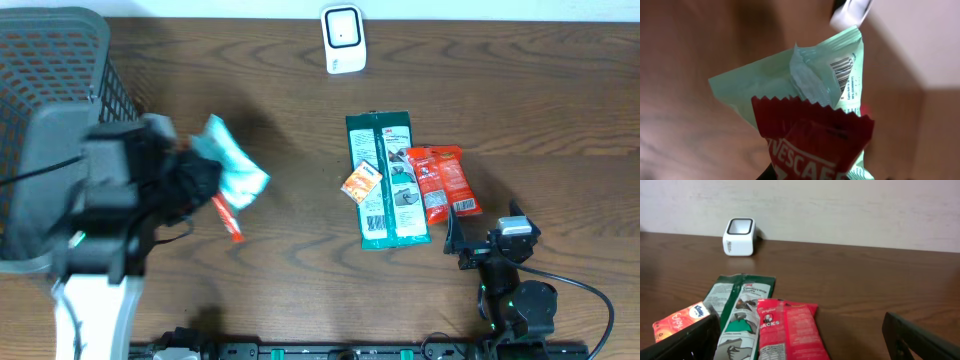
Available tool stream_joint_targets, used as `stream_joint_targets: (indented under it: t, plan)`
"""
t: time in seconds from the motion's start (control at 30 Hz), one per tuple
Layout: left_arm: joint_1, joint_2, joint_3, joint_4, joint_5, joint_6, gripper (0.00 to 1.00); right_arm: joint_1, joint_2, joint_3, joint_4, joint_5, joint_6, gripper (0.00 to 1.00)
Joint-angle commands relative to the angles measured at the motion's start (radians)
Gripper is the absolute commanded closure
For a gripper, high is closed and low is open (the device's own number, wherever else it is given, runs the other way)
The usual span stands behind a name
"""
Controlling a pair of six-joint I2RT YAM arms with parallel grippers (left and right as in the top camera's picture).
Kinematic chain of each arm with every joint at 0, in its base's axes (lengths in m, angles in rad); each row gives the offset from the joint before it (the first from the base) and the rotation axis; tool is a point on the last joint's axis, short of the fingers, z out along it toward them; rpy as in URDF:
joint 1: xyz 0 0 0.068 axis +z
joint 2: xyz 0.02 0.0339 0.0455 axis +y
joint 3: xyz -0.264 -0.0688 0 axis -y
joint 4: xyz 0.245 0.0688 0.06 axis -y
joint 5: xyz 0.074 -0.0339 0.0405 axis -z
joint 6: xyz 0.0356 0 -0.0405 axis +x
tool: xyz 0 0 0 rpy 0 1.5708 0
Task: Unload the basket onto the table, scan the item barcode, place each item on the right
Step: 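Carry the sachet and wipes packet out of the basket toward the scanner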
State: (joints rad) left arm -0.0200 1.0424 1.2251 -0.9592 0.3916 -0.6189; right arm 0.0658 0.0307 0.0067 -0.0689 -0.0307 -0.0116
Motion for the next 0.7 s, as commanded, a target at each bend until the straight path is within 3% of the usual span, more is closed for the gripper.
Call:
stream_joint_targets:
  t: [0.0, 0.23, 0.33, 0.57, 0.67]
  plan:
    - [-0.145, 0.152, -0.09, 0.064, 0.015, 0.043, 0.9, -0.006, -0.005, -0.001, -0.003, -0.004, -0.011, 0.01]
    - [-0.34, 0.562, -0.111, 0.314, 0.015, 0.043, 0.84, -0.006, -0.005, -0.001, -0.003, -0.004, -0.011, 0.01]
    - [-0.35, 0.657, -0.111, 0.366, 0.016, 0.049, 0.83, -0.006, -0.005, -0.001, -0.003, -0.004, -0.012, 0.01]
    - [-0.347, 0.684, -0.096, 0.383, 0.017, 0.148, 0.47, -0.006, -0.005, -0.001, -0.003, -0.004, -0.011, 0.01]
    - [-0.347, 0.669, -0.092, 0.365, 0.016, 0.182, 0.44, -0.006, -0.005, -0.001, -0.003, -0.004, -0.012, 0.01]
